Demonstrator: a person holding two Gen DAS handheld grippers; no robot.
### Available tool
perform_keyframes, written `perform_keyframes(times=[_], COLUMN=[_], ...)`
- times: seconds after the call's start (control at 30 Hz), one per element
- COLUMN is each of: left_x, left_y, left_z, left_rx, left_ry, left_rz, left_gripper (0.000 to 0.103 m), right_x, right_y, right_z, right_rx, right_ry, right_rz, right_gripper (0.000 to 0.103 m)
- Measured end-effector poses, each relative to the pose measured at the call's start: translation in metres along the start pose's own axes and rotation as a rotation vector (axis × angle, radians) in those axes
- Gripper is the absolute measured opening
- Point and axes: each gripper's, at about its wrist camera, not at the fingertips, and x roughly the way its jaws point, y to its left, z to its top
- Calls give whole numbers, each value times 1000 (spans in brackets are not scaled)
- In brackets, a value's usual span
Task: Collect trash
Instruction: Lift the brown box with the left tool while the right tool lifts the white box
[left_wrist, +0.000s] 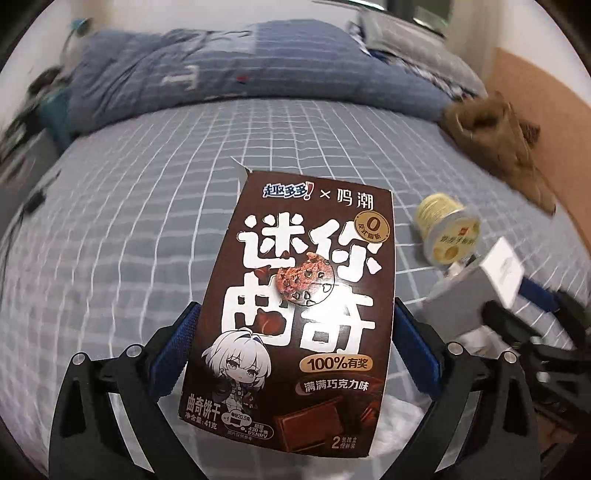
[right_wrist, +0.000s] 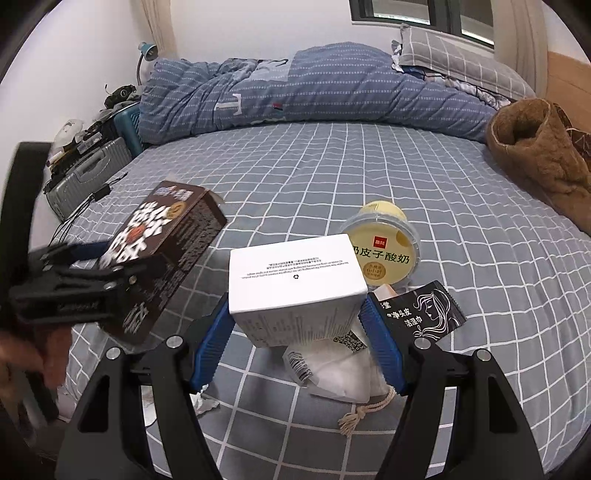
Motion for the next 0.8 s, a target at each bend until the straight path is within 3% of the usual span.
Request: perform_keyframes(times=[0.1,0.27,0.47,0.8], left_x=[-18,-34,-47,-67], left_y=[2,3,5,4], left_z=[-19,-48,-64,-65], left_rx=[-83,-126,-93,-93], left_ry=[-11,-7,-54,-88], left_rz=[-5,48,104,90], left_gripper=[95,95,95,94], right_x=[-4,-10,-21,-48], right_y=[0,1,5,15], right_z=[0,0,-7,-34], right_rx=[-1,-6,-23,-20], right_ry=[-3,-12,-20,-25], right_rz=[-2,-5,-24,-52], right_gripper=[67,67,67,67])
